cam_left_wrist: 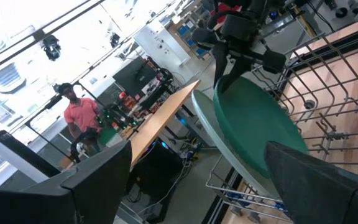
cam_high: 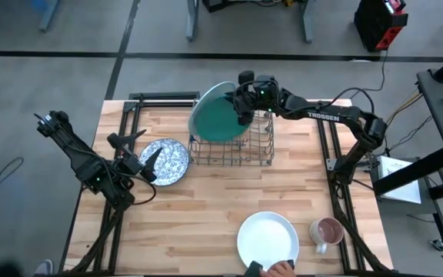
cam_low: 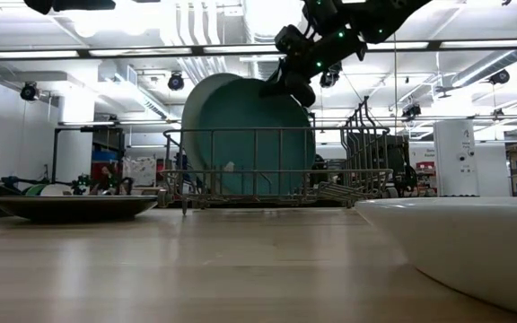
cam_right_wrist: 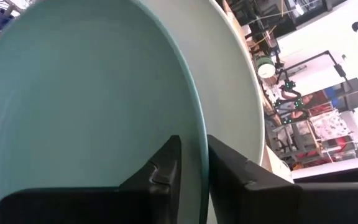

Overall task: Sort dishes
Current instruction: Put the green plate into the dish rack

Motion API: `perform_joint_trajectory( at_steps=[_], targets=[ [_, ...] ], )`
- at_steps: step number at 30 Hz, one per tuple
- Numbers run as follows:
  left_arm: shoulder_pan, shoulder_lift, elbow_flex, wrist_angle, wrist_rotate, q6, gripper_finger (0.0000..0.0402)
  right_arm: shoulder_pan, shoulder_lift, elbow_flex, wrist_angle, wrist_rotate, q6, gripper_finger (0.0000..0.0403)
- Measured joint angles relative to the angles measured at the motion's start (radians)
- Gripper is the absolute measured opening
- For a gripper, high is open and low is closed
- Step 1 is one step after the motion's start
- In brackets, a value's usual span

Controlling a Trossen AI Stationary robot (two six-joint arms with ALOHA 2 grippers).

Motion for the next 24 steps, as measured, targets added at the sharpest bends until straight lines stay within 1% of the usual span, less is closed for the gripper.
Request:
perform_joint_trajectory(
  at_steps=[14,19,24],
  targets=[
    [0.0,0.0,0.0,0.0,0.0,0.0,0.0355,0.0,0.0,0.001,-0.004,0.104,0.005,0.0136],
    [0.0,0.0,0.0,0.0,0.0,0.0,0.0355,0.0,-0.003,0.001,-0.01,0.105,0.016,0.0151],
    [0.0,0.0,0.0,0.0,0.0,-0.008,0.0355,0.0,-0.045,0.001,-0.079,0.105,0.025,0.0151]
  ],
)
